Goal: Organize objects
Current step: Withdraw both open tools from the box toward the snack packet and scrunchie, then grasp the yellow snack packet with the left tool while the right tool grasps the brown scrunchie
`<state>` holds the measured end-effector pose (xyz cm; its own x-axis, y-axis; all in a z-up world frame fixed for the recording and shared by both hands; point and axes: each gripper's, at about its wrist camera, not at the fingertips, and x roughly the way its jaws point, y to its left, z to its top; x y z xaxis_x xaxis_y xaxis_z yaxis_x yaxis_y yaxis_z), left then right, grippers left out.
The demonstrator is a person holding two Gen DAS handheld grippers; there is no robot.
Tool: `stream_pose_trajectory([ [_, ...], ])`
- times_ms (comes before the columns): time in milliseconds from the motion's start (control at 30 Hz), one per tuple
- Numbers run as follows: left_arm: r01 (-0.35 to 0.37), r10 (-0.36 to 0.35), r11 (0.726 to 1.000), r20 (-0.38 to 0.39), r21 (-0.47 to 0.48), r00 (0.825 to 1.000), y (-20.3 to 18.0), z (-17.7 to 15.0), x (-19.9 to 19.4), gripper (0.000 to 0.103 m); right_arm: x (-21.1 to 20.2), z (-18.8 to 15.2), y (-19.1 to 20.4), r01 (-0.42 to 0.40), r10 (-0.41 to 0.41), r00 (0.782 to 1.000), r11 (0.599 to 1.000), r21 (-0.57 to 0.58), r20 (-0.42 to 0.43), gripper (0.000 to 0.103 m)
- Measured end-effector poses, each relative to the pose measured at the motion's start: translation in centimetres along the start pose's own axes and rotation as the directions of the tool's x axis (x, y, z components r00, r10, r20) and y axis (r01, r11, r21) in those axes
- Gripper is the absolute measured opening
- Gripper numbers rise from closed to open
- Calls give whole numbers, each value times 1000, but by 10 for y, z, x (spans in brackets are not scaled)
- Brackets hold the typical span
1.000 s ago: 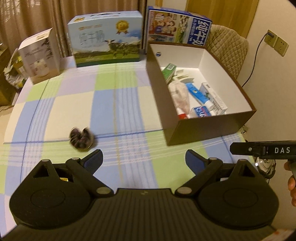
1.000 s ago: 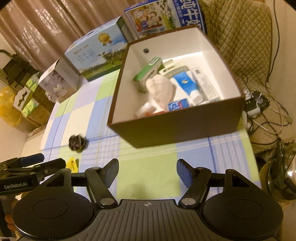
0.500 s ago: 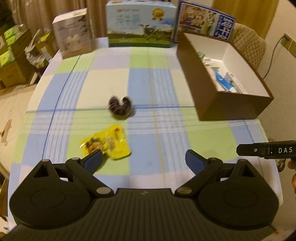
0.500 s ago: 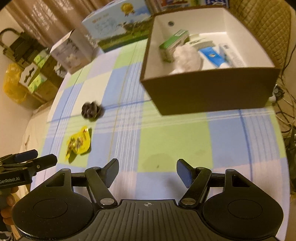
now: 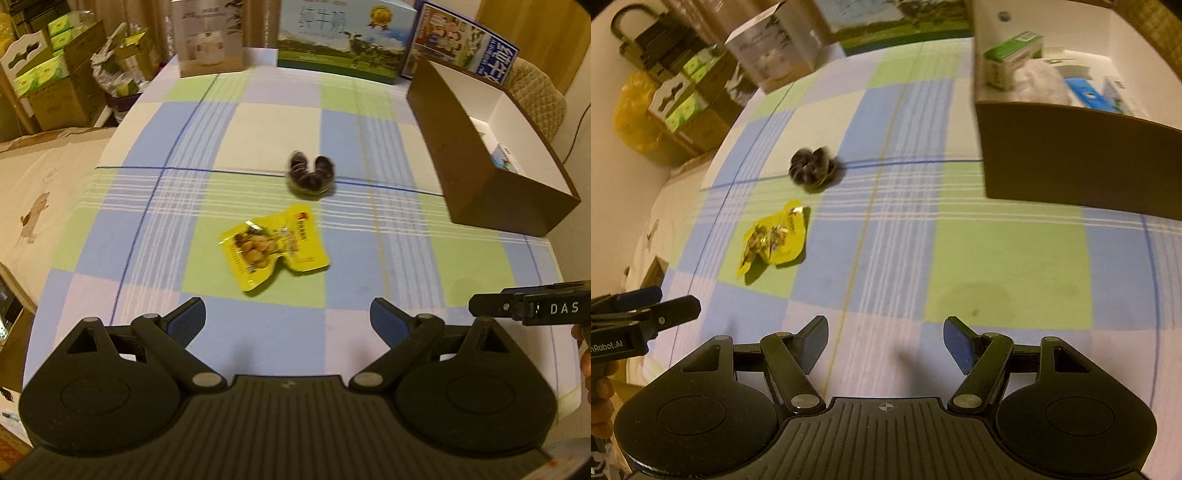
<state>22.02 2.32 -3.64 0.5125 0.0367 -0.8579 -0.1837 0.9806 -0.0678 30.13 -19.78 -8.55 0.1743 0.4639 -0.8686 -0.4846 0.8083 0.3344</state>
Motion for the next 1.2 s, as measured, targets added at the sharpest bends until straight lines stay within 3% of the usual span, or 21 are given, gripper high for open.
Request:
stream_pose_trajectory([
  [433,6,-5,995,-11,98,1000,36,6,34,94,16,2,-4,59,-58,998,996,71,-19,67],
  [667,65,-61,974,-27,217,998,34,19,62,94,15,0,-26,107,-105,994,981,163,-21,66],
  [933,116,-123,872,-17,475,992,29,25,96,94,14,-3,-51,148,-143,989,955,255,-37,66],
  [1200,196,-172,784,-97,589,980,35,40,132,91,10,-6,-71,197,-192,980,921,337,-48,66],
])
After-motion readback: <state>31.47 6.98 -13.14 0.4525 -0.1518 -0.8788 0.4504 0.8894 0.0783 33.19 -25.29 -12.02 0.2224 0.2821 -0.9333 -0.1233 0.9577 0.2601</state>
